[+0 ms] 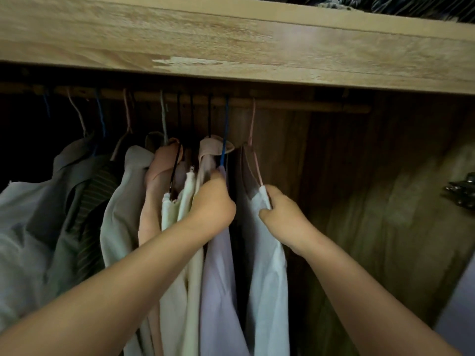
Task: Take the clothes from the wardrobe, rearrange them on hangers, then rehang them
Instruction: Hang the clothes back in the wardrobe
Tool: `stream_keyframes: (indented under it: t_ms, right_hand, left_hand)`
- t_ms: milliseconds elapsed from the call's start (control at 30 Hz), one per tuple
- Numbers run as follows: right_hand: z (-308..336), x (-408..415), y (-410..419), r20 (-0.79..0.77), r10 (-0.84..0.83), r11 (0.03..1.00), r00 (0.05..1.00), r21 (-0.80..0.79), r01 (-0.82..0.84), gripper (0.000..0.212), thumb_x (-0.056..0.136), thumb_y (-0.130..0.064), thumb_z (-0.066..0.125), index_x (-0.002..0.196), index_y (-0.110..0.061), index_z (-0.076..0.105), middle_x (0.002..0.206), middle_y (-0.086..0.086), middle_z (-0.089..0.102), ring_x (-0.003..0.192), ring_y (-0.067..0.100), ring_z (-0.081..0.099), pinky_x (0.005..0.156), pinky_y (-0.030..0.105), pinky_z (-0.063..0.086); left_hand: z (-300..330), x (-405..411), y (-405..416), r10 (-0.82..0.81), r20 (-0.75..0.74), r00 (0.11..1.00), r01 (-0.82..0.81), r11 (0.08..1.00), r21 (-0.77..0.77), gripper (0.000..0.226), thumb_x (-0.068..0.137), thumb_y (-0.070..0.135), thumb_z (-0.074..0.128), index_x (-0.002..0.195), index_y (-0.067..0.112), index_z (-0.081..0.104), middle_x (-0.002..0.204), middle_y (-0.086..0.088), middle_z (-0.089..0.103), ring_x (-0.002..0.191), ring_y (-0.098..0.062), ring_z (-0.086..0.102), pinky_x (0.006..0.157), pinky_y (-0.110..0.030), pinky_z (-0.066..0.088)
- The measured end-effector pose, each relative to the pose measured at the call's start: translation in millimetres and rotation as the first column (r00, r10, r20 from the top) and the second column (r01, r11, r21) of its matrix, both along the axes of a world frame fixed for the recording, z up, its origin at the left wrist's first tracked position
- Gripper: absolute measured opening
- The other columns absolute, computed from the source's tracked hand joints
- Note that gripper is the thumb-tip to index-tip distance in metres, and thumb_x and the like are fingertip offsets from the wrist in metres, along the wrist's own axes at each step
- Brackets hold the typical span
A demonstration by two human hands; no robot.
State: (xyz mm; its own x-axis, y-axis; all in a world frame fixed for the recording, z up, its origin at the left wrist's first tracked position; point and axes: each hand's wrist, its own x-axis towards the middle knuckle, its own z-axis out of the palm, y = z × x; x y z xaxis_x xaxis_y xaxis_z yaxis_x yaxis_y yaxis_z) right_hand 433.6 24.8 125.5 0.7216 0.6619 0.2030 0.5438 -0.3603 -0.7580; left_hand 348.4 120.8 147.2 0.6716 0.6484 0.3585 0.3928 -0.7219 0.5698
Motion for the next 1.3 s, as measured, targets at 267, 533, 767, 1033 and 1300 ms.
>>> stream_keyframes:
  t_ms: [267,533,767,1033,1300]
  right_hand:
    - [-44,-48,-57,-0.118,0.009,1.0,0.993,-0.019,-0.011,0.046,0.095,-0.035,0.047,0.139,-0.025,0.037,0.117,-0.012,0.057,0.096,0.003,0.056,0.075,0.015,0.048]
    - [-83,-85,-131,-0.155,0.008,0.943,0.988,-0.328,-0.059,0.046,0.096,-0.035,0.048,0.139,-0.023,0.037,0.134,-0.002,0.05,0.112,0.009,0.051,0.084,0.016,0.042]
    - [-126,-130,-169,-0.232,0.166,0.785,0.958,-0.557,-0.271,0.048,0.096,-0.035,0.047,0.14,-0.019,0.037,0.137,0.002,0.048,0.118,0.014,0.05,0.101,0.028,0.041]
    - [-172,-200,-184,-0.228,0.369,0.566,0.901,-0.714,-0.413,0.039,0.095,-0.035,0.047,0.129,-0.016,0.047,0.128,0.004,0.051,0.107,0.015,0.051,0.091,0.025,0.044]
    - [-188,-321,-165,-0.21,0.642,0.334,0.738,-0.789,-0.516,0.043,0.097,-0.034,0.041,0.135,-0.013,0.042,0.137,0.007,0.046,0.121,0.022,0.047,0.097,0.025,0.04]
  left_hand:
    - [-16,-50,-14,-0.298,0.185,0.936,0.333,0.922,-0.199,0.061,0.089,0.006,0.053,0.143,0.015,0.029,0.134,-0.011,0.05,0.117,-0.02,0.053,0.101,-0.036,0.044]
    - [-54,-124,-35,-0.271,0.112,0.956,0.288,0.938,-0.191,0.028,0.092,0.014,0.052,0.116,0.026,0.056,0.098,0.017,0.057,0.09,-0.005,0.059,0.071,-0.011,0.042]
    - [-110,-200,-67,-0.113,-0.138,0.984,0.077,0.967,-0.244,0.025,0.094,0.021,0.05,0.118,0.021,0.057,0.113,0.008,0.056,0.097,-0.005,0.051,0.082,-0.016,0.039]
    - [-169,-329,-127,0.135,-0.49,0.862,-0.231,0.963,-0.142,0.025,0.096,0.023,0.043,0.114,0.013,0.059,0.112,-0.005,0.063,0.103,-0.022,0.059,0.085,-0.026,0.045]
    - [-209,-485,-163,0.273,-0.671,0.689,-0.451,0.886,-0.104,0.03,0.095,0.03,0.046,0.121,0.018,0.054,0.125,-0.001,0.058,0.114,-0.021,0.054,0.094,-0.028,0.043]
